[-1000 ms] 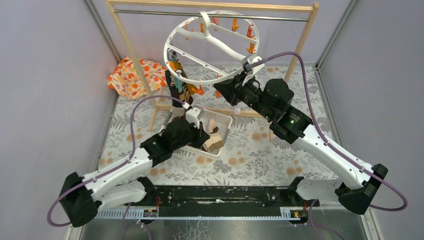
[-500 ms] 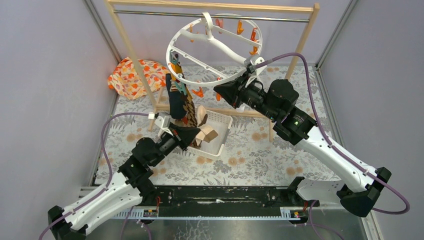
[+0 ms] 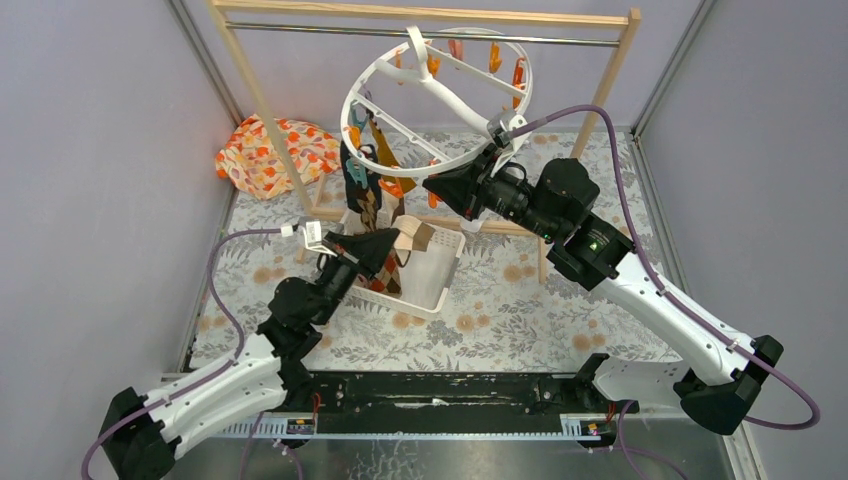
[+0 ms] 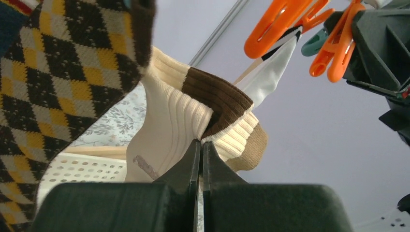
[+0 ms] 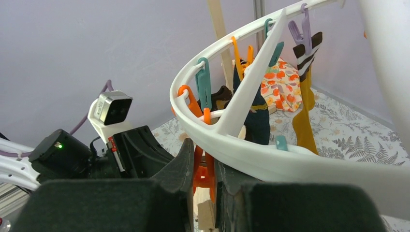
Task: Clip the socks to the hanger
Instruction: Pick up the sock from the bin, then clamp the sock onto the hanger.
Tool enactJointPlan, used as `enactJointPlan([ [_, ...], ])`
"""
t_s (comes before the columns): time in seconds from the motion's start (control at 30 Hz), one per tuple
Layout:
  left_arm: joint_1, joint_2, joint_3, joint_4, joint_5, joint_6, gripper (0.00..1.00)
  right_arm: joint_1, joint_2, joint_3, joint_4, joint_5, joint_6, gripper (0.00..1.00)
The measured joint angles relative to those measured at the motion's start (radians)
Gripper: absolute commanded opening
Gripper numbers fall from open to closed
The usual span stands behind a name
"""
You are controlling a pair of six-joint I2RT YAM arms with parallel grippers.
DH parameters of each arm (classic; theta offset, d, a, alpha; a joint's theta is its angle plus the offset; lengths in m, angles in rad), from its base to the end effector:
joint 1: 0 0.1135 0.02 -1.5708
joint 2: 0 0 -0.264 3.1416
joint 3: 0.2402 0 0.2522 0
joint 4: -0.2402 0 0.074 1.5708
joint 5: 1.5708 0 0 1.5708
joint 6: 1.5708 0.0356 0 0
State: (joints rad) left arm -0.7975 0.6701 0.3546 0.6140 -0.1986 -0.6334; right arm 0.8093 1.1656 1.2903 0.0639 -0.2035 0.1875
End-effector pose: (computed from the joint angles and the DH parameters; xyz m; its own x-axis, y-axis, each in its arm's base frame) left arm 0.1228 -0.1158 0.2905 -0.1717 -0.6548 -0.7360 0.5809 0.5361 -0.6125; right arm 0.1731 0.1920 0.4665 -0.0306 0.2325 -0.9721 -0.8551 0.4975 0.1459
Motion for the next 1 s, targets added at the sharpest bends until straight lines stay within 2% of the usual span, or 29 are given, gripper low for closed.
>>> enactJointPlan([
  [0.5,0.0,0.195,-0.077,0.502,-0.048,-0.182,0.0,-0.007,0.014,0.0,0.036,-0.047,0.005,0.0],
  [1.0,0.0,0.299,-0.089,0.665,-0.113,-0.3,0.0,-0.012,0.04,0.0,0.046,-0.053,0.005,0.0],
])
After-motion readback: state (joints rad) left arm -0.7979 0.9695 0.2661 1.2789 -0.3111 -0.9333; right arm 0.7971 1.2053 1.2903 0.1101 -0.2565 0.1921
